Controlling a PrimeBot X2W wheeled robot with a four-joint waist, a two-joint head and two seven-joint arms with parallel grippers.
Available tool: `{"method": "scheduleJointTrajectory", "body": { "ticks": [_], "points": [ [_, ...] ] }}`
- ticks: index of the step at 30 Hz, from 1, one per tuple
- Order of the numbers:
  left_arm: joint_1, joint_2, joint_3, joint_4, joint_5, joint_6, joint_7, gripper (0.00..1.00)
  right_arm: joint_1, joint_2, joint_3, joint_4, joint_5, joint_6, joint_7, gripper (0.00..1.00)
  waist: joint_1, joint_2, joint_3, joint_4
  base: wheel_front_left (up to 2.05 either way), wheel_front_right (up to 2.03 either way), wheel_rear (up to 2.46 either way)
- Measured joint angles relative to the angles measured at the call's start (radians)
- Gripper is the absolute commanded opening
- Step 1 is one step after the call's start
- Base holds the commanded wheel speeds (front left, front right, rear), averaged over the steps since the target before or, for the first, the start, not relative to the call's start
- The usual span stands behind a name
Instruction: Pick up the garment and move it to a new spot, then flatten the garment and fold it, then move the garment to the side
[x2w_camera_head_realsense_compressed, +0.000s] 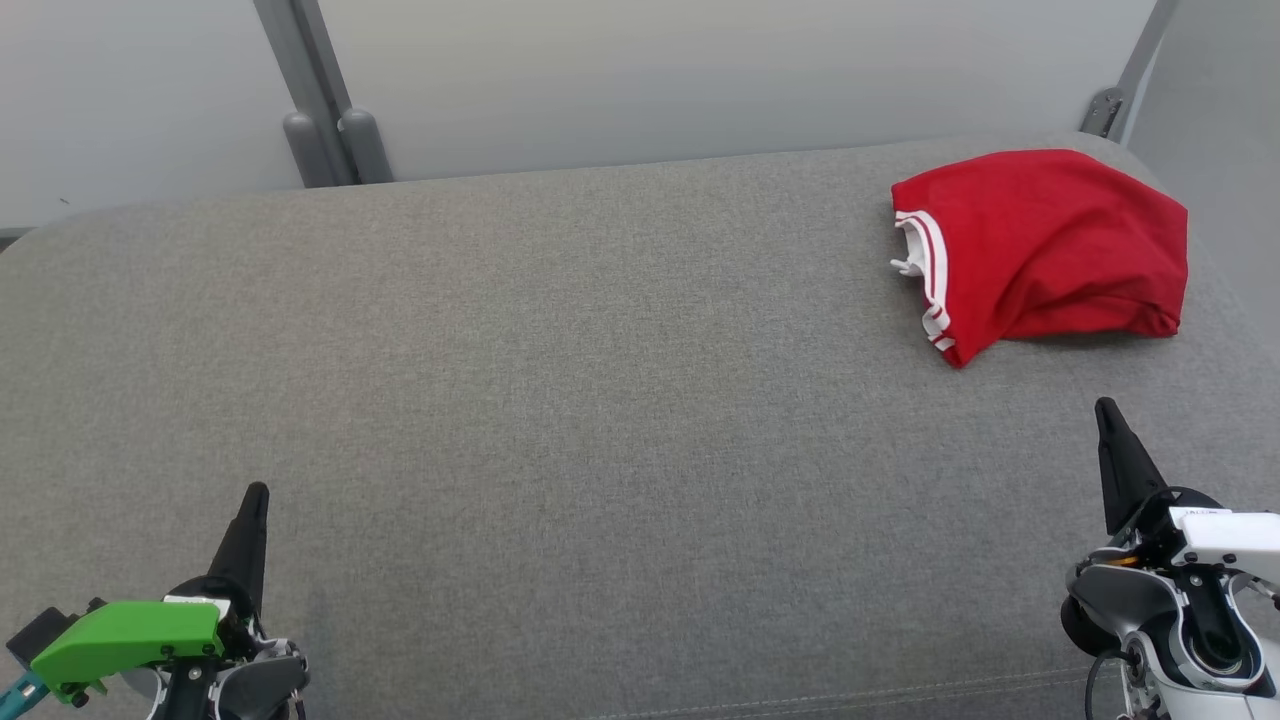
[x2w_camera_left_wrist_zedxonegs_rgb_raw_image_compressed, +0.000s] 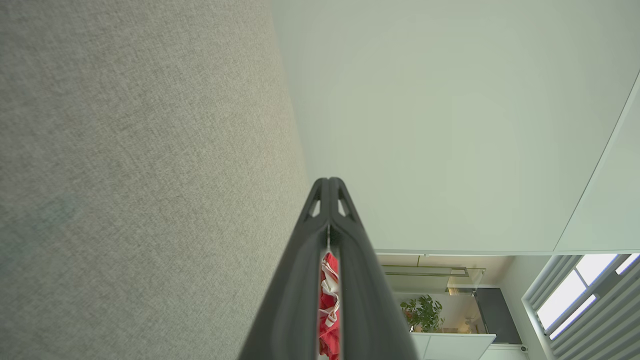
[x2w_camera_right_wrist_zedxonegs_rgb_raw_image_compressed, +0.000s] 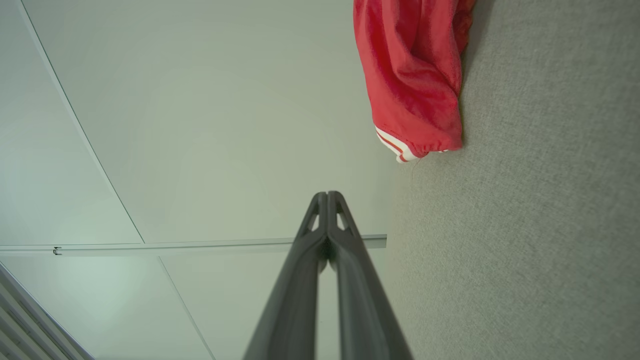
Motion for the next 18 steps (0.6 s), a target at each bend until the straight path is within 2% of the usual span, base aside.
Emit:
{"method": "scheduleJointTrajectory", "body": {
  "ticks": [18],
  "points": [
    [0.000,0.000,0.000,0.000,0.000,0.000,0.000,0.00,0.000,0.000,0.000,0.000,0.000,0.000,0.000,0.00,0.0000,0.0000,0.000,0.000,0.00,0.00,0.00]
  ]
}}
